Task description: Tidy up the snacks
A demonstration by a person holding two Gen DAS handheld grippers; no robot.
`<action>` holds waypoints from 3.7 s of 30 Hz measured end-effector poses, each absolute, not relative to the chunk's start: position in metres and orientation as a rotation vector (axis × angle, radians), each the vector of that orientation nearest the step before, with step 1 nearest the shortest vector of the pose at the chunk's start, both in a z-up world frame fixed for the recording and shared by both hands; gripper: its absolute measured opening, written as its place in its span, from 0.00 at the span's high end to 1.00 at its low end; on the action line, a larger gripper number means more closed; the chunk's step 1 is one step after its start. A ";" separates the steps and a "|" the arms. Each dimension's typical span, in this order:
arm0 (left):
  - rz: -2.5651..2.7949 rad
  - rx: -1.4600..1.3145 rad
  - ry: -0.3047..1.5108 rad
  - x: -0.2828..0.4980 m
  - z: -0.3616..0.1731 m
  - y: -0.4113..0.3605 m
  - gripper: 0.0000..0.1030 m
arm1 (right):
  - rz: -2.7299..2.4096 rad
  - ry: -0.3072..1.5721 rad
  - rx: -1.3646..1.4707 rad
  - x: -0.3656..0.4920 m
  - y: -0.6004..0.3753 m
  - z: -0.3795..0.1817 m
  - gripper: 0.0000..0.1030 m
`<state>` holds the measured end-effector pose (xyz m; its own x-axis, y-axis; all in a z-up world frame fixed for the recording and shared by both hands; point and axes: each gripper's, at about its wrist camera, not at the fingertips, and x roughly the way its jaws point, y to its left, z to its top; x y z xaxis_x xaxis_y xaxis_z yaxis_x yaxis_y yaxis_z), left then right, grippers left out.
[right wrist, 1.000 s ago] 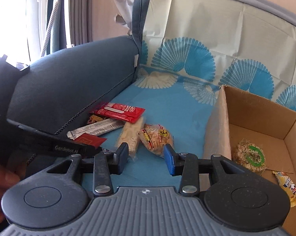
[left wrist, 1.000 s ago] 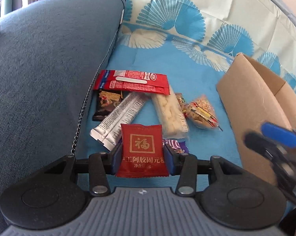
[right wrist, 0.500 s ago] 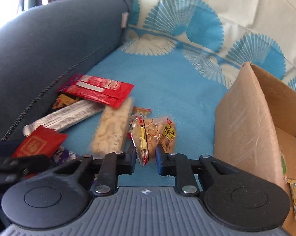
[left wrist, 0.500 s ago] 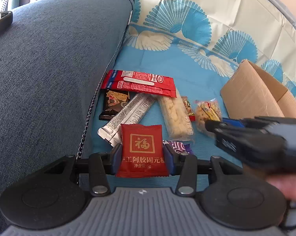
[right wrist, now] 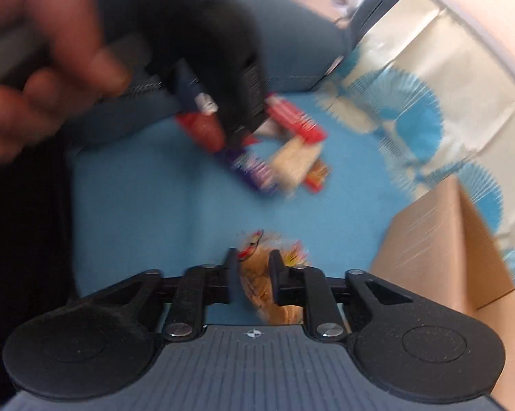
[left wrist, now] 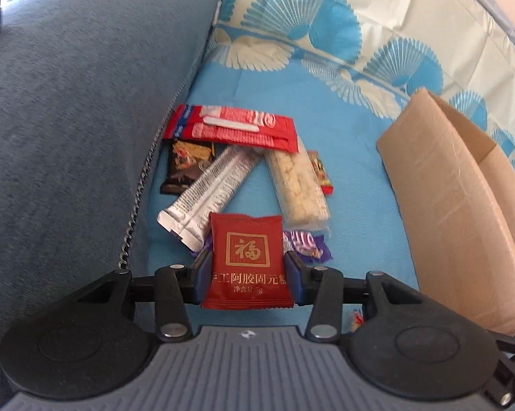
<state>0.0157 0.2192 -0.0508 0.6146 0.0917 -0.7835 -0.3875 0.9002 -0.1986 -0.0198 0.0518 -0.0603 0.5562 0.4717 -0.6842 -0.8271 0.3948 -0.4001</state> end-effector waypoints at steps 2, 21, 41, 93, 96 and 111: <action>0.273 -0.355 0.892 0.018 -0.053 0.217 0.52 | 0.898 0.537 -0.702 -0.017 0.047 -0.054 0.58; 0.283 -0.362 1.059 0.021 -0.068 0.211 0.51 | 0.794 0.714 -0.540 0.039 0.051 -0.078 0.38; 0.265 -0.346 1.077 0.024 -0.071 0.207 0.53 | 0.896 0.613 -0.603 0.017 0.047 -0.073 0.46; 0.264 -0.335 0.704 -0.015 -0.022 0.200 0.54 | 0.890 0.404 -0.298 0.014 -0.017 -0.002 0.53; 0.268 -0.330 0.704 -0.014 -0.022 0.199 0.54 | 0.891 0.396 -0.278 0.015 -0.021 0.001 0.53; 0.276 -0.277 0.723 -0.008 -0.023 0.192 0.53 | 0.894 0.346 -0.190 0.022 -0.036 0.020 0.53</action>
<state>-0.0083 0.1917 -0.0232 0.7171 0.1512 -0.6804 -0.3404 0.9278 -0.1526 0.0219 -0.0364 0.0199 0.5756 0.7283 -0.3718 -0.7889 0.6142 -0.0180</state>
